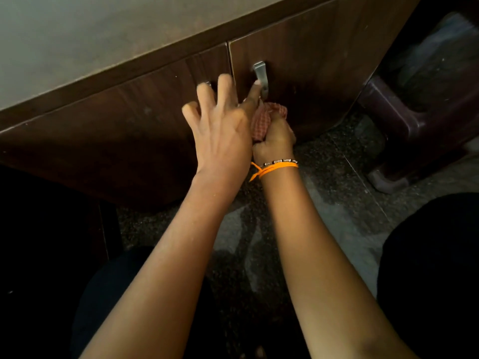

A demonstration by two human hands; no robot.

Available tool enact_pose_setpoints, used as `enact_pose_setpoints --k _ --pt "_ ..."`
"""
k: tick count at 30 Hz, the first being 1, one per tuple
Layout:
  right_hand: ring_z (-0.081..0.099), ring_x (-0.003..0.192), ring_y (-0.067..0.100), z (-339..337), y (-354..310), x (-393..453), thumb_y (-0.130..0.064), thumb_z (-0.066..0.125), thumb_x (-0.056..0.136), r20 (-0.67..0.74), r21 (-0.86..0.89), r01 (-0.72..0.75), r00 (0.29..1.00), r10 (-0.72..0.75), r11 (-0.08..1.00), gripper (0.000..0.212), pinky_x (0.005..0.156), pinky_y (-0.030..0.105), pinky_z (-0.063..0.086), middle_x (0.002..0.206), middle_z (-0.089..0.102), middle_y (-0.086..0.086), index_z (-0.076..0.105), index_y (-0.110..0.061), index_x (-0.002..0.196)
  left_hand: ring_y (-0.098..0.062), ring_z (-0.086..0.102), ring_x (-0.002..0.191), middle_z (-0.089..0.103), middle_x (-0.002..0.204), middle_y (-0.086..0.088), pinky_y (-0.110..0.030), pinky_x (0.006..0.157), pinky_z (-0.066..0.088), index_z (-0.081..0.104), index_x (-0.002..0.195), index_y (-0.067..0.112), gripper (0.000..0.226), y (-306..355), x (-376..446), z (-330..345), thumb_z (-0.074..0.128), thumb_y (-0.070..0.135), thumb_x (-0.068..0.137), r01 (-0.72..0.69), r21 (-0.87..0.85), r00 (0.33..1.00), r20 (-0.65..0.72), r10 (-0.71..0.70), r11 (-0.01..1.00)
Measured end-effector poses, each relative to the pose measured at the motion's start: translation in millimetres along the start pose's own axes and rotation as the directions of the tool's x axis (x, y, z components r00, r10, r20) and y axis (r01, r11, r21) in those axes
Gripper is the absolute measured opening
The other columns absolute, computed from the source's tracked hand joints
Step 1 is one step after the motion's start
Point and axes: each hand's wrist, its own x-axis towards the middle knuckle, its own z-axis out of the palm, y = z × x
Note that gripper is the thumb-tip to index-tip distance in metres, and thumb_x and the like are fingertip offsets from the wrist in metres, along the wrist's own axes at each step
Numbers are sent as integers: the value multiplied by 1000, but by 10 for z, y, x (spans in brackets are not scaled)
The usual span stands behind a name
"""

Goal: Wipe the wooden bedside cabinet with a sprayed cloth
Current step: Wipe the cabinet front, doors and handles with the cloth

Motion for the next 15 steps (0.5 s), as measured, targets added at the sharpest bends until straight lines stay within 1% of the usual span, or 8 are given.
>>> enact_pose_setpoints --k 2,3,4,5,8,10,12,15 --pt "67 59 27 8 28 32 5 48 86 -55 21 7 998 -6 1000 20 46 30 56 86 70 26 57 8 104 -39 45 104 50 117 -15 -45 73 31 46 133 29 50 18 -22 -11 33 18 87 15 -18 1000 23 -14 1000" --pt "62 46 24 -4 24 45 8 48 85 -93 17 6 996 -4 1000 14 37 23 50 67 69 22 58 9 94 -39 44 104 49 118 -15 -45 74 31 44 135 29 53 26 -32 -14 30 17 85 25 -19 999 23 -24 1000" --pt "60 43 24 -26 -11 50 9 48 86 -144 -10 16 989 -17 1000 12 35 21 48 61 67 21 59 10 91 -39 44 104 48 119 -15 -45 73 31 42 136 29 54 33 -44 -9 33 16 85 33 -13 999 16 -33 999" --pt "60 49 26 -57 -10 85 7 48 86 -199 -29 36 979 -41 999 15 40 23 51 71 67 25 59 13 95 -38 44 104 48 119 -15 -45 73 32 40 138 29 55 39 -61 10 39 14 85 38 -2 999 12 -38 999" --pt "59 73 41 -103 -83 31 -5 49 86 -149 -33 55 987 -60 998 22 74 38 53 95 58 36 53 14 96 -36 46 101 49 118 -14 -44 72 34 37 140 29 63 78 -101 59 49 11 81 30 41 999 28 -32 999" --pt "66 82 31 -67 -122 -83 3 52 84 -87 -14 262 961 -262 965 23 73 31 55 105 60 28 55 1 107 -35 47 96 51 114 -13 -43 71 35 38 139 30 60 88 -100 85 47 15 81 30 45 999 38 -32 999" --pt "60 102 18 -49 -125 -177 8 58 80 -21 -177 576 808 -589 798 38 92 24 49 120 59 18 58 -2 116 -35 46 95 51 113 -12 -43 71 34 36 140 30 58 80 -81 74 42 21 83 28 21 998 59 -29 999" --pt "55 112 22 -80 -119 -174 9 59 77 182 -330 814 552 -814 478 40 97 14 42 120 57 18 60 2 116 -35 42 99 53 109 -7 -41 71 25 31 143 29 61 72 -62 73 35 16 84 6 -36 995 97 -3 999"
